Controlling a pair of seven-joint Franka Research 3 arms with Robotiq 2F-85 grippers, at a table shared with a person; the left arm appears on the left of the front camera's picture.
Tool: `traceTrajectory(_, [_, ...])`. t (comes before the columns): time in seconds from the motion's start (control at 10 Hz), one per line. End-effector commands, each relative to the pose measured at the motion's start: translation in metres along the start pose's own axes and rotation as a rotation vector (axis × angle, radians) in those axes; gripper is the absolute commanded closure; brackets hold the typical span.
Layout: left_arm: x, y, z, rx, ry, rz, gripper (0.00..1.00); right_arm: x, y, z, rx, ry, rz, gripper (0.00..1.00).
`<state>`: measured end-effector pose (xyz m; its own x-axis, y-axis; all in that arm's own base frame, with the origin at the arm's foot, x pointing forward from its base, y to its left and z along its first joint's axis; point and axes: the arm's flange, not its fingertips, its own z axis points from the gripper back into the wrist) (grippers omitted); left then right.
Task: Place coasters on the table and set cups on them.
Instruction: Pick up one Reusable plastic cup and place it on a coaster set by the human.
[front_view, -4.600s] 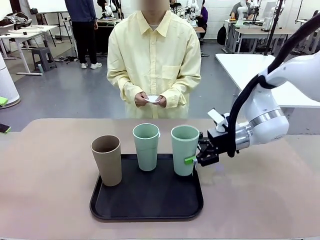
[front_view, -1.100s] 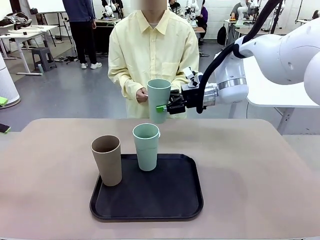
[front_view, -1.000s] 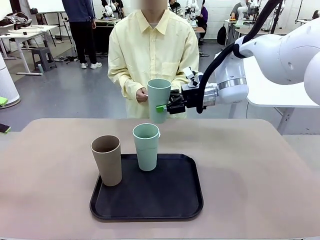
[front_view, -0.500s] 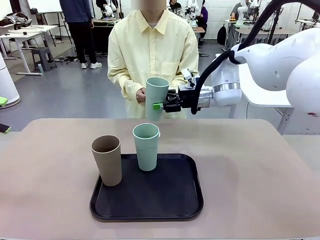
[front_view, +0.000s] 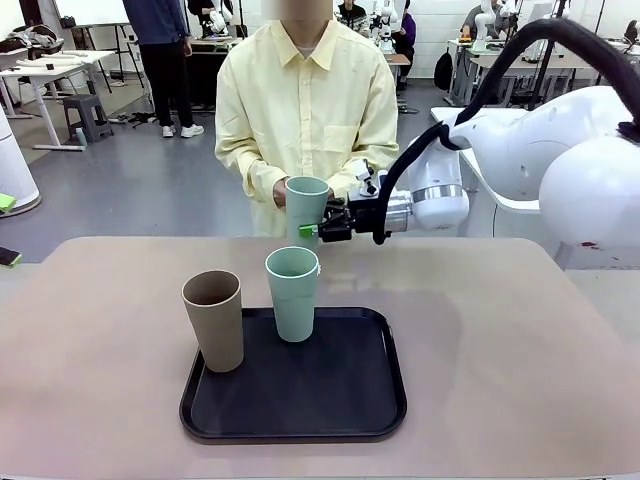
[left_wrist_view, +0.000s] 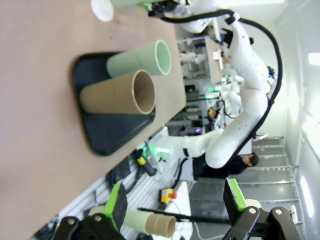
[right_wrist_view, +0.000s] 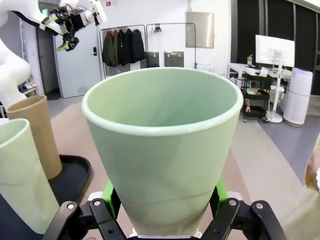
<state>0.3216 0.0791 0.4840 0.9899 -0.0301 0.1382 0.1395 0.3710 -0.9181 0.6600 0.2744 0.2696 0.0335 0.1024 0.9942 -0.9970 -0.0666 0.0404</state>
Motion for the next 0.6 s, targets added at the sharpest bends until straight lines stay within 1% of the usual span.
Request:
traceTrajectory(0.0, [-0.001,0.001,0.001,-0.011,0.004,-0.018,0.0,-0.004,-0.013,-0.008,-0.001,0.027,-0.024,0.16])
traceTrajectory(0.5, [-0.001,0.001,0.001,-0.011,0.004,-0.018,0.0,-0.017,-0.015,-0.014,-0.005,0.024,-0.023,0.16])
